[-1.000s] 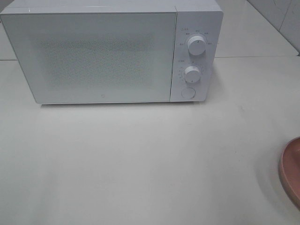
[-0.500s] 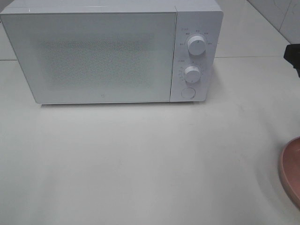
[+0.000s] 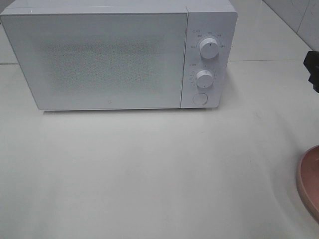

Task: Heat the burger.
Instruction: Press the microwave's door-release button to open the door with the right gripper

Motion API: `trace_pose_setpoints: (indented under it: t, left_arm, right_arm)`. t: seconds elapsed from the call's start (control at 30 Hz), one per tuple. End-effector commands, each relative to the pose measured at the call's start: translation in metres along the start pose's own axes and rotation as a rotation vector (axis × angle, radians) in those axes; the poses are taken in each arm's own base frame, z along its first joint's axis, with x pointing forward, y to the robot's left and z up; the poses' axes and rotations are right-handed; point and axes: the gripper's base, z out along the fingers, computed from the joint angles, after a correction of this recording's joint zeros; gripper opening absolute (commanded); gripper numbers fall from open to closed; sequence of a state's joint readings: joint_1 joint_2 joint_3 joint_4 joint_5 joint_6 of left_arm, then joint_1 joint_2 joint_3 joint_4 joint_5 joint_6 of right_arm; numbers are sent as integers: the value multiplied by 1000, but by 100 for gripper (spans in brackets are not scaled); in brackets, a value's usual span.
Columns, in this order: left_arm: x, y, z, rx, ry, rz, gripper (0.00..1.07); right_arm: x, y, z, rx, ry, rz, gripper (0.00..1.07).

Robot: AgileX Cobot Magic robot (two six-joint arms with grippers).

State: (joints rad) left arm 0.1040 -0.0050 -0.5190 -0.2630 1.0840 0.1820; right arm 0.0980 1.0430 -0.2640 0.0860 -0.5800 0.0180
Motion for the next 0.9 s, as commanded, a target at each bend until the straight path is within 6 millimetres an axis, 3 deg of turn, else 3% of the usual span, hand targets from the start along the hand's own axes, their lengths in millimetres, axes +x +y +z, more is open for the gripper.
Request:
trace_pose_setpoints:
  t: [0.03,0.67,0.9]
  left_arm:
    - [1,0,-2,-4,-27,3,100]
    - [1,0,-2,-4,-27,3,100]
    - [1,0,-2,-4,-27,3,100]
  right_arm:
    - [3,6,-3,-17,-34,-36,76]
    - [10,39,-13,-83,-68,-154,76]
    - [22,49,-4,-73,-31,-198,76]
